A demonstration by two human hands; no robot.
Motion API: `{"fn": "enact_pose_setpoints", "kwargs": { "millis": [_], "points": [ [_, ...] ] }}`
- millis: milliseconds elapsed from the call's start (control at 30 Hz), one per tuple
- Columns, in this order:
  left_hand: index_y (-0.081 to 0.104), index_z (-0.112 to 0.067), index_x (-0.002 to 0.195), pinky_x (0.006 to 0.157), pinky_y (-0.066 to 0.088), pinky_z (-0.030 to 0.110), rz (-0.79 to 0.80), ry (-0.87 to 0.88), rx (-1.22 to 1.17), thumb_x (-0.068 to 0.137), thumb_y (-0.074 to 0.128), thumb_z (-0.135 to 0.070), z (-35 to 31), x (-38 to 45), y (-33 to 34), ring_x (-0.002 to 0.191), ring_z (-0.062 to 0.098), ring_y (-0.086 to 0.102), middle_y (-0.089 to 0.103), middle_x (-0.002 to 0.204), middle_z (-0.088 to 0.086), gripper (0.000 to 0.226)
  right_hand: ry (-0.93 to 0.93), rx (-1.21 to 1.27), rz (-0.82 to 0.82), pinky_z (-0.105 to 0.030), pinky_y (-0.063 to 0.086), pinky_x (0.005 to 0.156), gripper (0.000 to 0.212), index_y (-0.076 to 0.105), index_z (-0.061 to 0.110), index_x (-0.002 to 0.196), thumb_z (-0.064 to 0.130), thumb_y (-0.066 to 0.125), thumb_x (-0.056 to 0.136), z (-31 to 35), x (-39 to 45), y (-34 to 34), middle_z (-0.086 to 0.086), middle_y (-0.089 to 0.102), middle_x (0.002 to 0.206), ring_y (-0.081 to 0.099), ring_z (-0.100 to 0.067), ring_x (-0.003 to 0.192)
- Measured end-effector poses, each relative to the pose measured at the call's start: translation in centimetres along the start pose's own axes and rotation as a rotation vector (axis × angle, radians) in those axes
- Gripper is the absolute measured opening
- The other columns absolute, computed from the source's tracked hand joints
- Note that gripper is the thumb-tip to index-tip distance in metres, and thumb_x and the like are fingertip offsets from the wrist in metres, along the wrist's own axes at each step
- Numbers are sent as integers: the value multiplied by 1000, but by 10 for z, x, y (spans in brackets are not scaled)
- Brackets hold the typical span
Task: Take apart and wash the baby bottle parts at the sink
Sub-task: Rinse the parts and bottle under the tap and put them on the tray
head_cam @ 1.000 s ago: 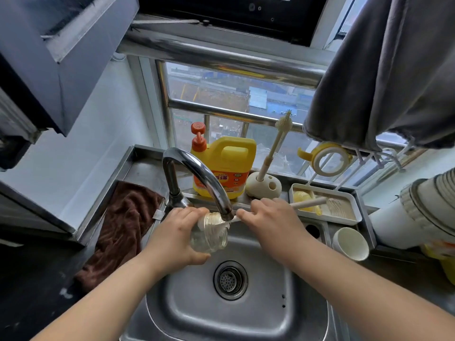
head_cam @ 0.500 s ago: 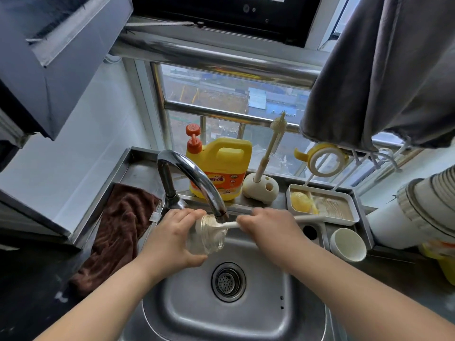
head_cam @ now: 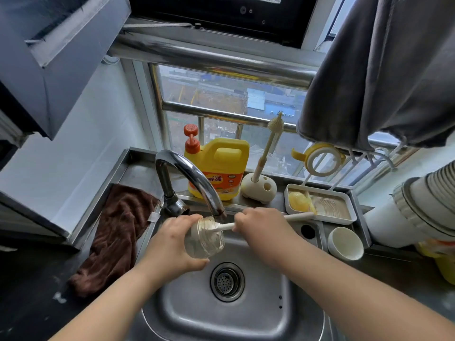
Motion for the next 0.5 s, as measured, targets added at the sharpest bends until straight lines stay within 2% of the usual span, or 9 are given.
{"fn": "enact_pose_setpoints", "kwargs": {
  "millis": [67, 133, 167, 200, 233, 300, 367, 433, 500],
  "points": [
    [44, -39, 127, 90, 30, 11, 17, 7, -65, 50, 84, -47, -6, 2, -2, 108, -1, 40, 45, 114, -30, 86, -15, 30, 1, -28, 31, 57, 8, 63, 17, 94, 17, 62, 86, 10, -4, 6, -1, 65, 91, 64, -24, 84],
    [39, -42, 124, 97, 34, 16, 55, -12, -147, 52, 86, -43, -12, 2, 0, 109, -3, 40, 37, 109, -37, 86, -10, 28, 23, -22, 22, 46, 27, 62, 22, 65, 24, 86, 54, 12, -11, 16, 5, 60, 61, 61, -16, 54],
    [37, -44, 121, 99, 36, 19, 68, -31, -184, 52, 86, -41, -12, 2, 1, 109, -2, 41, 35, 108, -38, 85, 24, 30, 2, -20, 18, 44, 36, 58, 24, 57, 29, 91, 43, 8, -11, 13, 7, 56, 52, 56, -13, 45],
    [36, -45, 119, 100, 38, 22, 69, -43, -210, 51, 86, -41, -11, 3, 1, 111, 0, 43, 36, 108, -38, 84, 66, 46, -33, -21, 18, 45, 37, 58, 24, 58, 35, 91, 47, 2, -12, 7, 7, 56, 52, 56, -13, 45],
    [37, -46, 118, 100, 39, 24, 70, -54, -226, 50, 86, -42, -8, 3, 1, 112, 2, 46, 37, 109, -37, 84, 91, 58, -65, -23, 21, 48, 29, 60, 22, 67, 38, 84, 64, -2, -14, 1, 5, 61, 61, 59, -15, 54],
    [42, -41, 123, 100, 39, 23, 81, -80, -240, 51, 87, -40, -4, 7, 4, 111, 4, 47, 42, 109, -34, 85, 139, 90, -78, -29, 26, 58, 20, 55, 19, 88, 38, 55, 93, -10, -13, -5, 0, 65, 87, 56, -23, 74],
    [45, -33, 129, 101, 39, 24, 117, -97, -245, 52, 88, -38, -4, 8, 9, 112, 4, 47, 48, 113, -25, 88, 131, 129, -92, -32, 27, 60, 19, 43, 20, 88, 36, 47, 97, -5, -9, -1, -5, 64, 95, 52, -27, 77],
    [43, -37, 124, 101, 39, 22, 147, -109, -268, 53, 88, -36, -3, 5, 13, 110, 1, 48, 50, 116, -20, 85, 117, 173, -62, -33, 29, 61, 22, 35, 20, 85, 34, 49, 96, 3, -8, 5, -6, 64, 96, 57, -31, 85],
    [43, -42, 117, 94, 40, 13, 165, -117, -300, 53, 89, -32, 0, 1, 14, 105, -5, 52, 55, 113, -23, 79, 147, 212, -28, -32, 29, 62, 22, 36, 21, 84, 33, 50, 95, -1, -9, 7, -5, 64, 95, 58, -30, 88]
  ]
}}
Point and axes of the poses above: each hand's wrist, its own x-axis towards the middle knuckle, its own y-axis out of the palm, z = x × y, the point moved 5 cm from there along x, towards the middle knuckle
